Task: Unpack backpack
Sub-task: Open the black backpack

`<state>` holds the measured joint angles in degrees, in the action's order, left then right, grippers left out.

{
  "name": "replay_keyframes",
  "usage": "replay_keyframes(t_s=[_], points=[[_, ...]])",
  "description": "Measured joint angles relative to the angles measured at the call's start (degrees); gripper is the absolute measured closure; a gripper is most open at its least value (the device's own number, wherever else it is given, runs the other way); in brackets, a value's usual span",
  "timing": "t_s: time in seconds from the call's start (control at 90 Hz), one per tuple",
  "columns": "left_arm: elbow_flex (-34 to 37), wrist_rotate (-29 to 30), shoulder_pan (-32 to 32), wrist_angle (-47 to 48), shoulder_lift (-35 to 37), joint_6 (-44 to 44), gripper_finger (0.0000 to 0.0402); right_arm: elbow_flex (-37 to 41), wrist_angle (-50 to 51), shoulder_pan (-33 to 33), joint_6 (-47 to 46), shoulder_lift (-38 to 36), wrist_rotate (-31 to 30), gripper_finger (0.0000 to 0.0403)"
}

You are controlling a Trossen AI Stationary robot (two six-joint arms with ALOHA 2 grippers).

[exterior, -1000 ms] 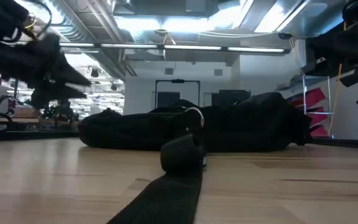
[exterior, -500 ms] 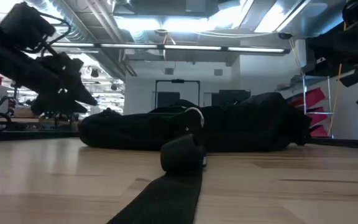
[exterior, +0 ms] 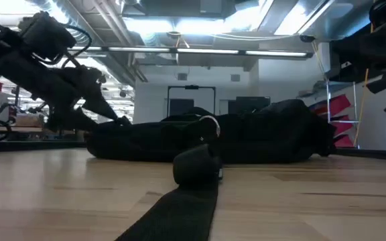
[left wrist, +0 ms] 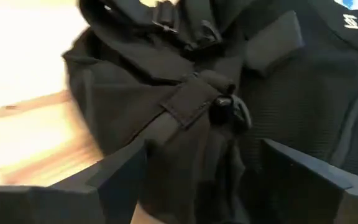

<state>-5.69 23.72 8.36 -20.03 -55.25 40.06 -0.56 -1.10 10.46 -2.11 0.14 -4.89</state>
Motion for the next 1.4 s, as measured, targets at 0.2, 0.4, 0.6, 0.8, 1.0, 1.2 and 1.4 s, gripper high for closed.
replay_keyframes(t_s=[0.2, 0.4, 0.6, 0.8, 1.0, 1.2, 1.4], points=[[-0.07, 0.60, -0.04, -1.87, -7.51, 3.50, 0.0109, -0.01, 0.00, 0.01, 0.00, -0.01, 0.01, 0.0402], [-0.12, 6.48, -0.11, -5.36, -13.09, -0.47, 0.0111, 0.00, 0.00, 0.02, 0.00, -0.02, 0.00, 0.0402], [-0.23, 8.20, -0.14, -6.54, -16.87, -5.79, 0.0112, -0.02, 0.01, 0.00, 0.00, 0.00, 0.02, 0.0402], [-0.03, 10.58, -1.02, -9.14, -17.57, -12.08, 0.0169, -0.02, 0.00, 0.01, 0.00, -0.01, 0.01, 0.0402], [-0.01, 10.53, -2.06, -8.94, -17.61, -12.31, 0.0294, -0.02, 0.00, 0.02, 0.00, 0.00, 0.00, 0.0402], [0.01, 10.32, -2.21, -9.01, -17.61, -10.26, 0.0370, -0.02, 0.01, 0.02, 0.00, -0.02, 0.00, 0.0402], [0.01, 10.13, -2.21, -9.15, -17.61, -11.18, 0.0385, -0.02, 0.01, 0.02, 0.00, 0.00, 0.02, 0.0402]])
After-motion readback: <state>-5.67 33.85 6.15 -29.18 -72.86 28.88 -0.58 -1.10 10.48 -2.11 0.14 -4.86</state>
